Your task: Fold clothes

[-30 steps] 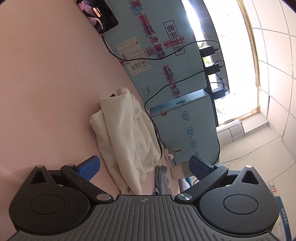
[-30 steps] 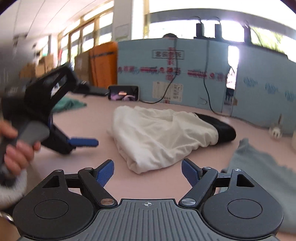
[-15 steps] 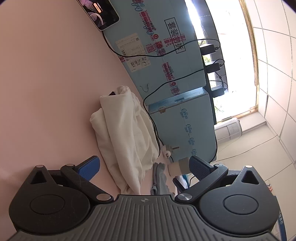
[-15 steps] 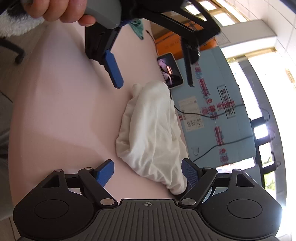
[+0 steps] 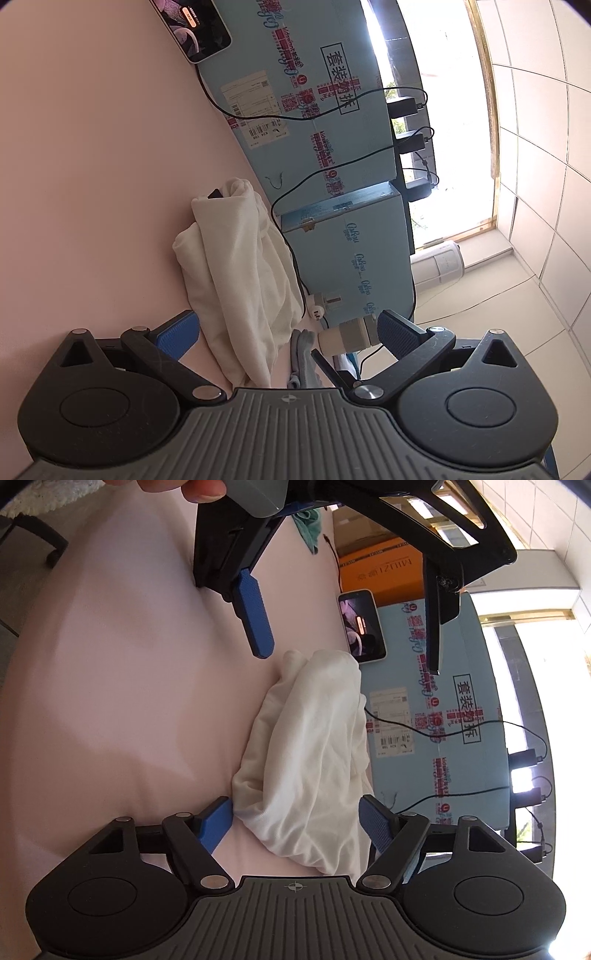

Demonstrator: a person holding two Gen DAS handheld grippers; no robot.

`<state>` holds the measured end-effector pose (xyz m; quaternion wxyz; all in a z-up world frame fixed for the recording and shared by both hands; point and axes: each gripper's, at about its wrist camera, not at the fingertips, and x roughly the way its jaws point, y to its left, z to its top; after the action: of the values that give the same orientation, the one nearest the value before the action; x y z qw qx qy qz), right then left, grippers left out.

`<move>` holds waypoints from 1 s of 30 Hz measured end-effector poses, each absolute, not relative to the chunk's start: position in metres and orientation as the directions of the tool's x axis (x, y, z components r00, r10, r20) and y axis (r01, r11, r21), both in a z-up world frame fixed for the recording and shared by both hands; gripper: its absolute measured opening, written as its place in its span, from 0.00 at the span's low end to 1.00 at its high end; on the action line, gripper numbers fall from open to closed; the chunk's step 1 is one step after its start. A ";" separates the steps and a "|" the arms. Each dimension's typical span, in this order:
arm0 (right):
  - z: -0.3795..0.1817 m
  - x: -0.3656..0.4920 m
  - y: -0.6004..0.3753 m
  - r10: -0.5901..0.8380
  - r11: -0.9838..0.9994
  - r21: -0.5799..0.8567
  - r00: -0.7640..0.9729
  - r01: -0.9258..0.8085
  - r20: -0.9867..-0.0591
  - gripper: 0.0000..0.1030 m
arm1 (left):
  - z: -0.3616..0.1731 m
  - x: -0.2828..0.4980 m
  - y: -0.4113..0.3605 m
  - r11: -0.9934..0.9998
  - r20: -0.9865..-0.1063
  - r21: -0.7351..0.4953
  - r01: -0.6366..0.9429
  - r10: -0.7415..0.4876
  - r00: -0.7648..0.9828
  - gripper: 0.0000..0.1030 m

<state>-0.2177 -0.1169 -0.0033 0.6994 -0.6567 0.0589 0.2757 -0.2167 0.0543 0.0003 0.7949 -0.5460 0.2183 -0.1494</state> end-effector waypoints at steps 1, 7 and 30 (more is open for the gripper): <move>-0.004 -0.220 -0.117 0.310 -0.018 -0.886 0.840 -0.464 -0.446 0.69 | 0.000 -0.217 0.055 0.358 -0.181 -0.934 0.001 -0.476 0.861 1.00; -0.007 -0.226 -0.117 0.319 -0.017 -0.886 0.838 -0.463 -0.444 0.51 | 0.000 -0.216 0.053 0.363 -0.180 -0.932 0.002 -0.466 0.866 1.00; -0.029 -0.230 -0.113 0.326 -0.044 -0.886 0.832 -0.461 -0.449 0.13 | -0.001 -0.211 0.064 0.368 -0.176 -0.929 0.017 -0.484 0.857 1.00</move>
<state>-0.2305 -0.1126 -0.0290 0.6894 -0.6639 0.0506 0.2854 -0.2107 0.0641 -0.0014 0.7983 -0.5396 0.2165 -0.1569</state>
